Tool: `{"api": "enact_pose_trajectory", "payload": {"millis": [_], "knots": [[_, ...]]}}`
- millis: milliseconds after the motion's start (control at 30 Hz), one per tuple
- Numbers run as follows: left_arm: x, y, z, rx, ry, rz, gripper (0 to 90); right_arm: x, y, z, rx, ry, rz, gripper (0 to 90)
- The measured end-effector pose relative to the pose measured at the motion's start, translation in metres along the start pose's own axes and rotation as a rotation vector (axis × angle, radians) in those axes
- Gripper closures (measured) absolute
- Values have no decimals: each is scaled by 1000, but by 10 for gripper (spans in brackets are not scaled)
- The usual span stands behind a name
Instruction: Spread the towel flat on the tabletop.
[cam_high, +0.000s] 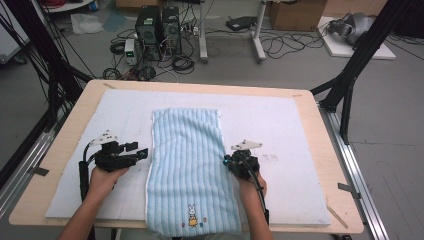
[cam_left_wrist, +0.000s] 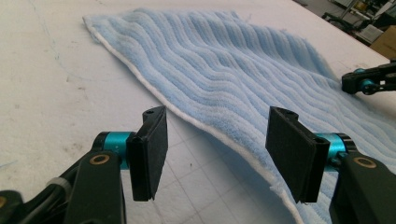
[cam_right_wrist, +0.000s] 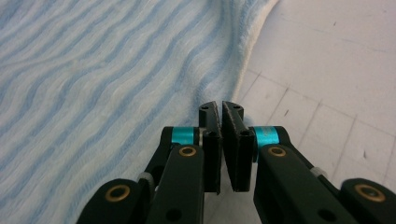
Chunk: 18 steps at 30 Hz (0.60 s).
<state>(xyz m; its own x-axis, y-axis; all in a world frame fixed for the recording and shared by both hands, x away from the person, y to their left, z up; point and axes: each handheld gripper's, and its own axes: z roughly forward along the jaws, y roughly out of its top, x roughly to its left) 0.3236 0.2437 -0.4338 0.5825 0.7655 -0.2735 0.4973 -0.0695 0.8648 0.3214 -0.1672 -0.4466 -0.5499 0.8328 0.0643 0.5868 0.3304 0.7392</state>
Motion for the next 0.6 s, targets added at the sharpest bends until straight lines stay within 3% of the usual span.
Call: {"api": "enact_pose_trajectory", "payload": {"millis": [333, 600], "knots": [[1, 12, 16, 22, -13, 19, 397, 5, -28, -28, -15, 36, 5, 866], [5, 18, 31, -5, -8, 36, 407, 0, -43, -45, -24, 33, 20, 865]]}}
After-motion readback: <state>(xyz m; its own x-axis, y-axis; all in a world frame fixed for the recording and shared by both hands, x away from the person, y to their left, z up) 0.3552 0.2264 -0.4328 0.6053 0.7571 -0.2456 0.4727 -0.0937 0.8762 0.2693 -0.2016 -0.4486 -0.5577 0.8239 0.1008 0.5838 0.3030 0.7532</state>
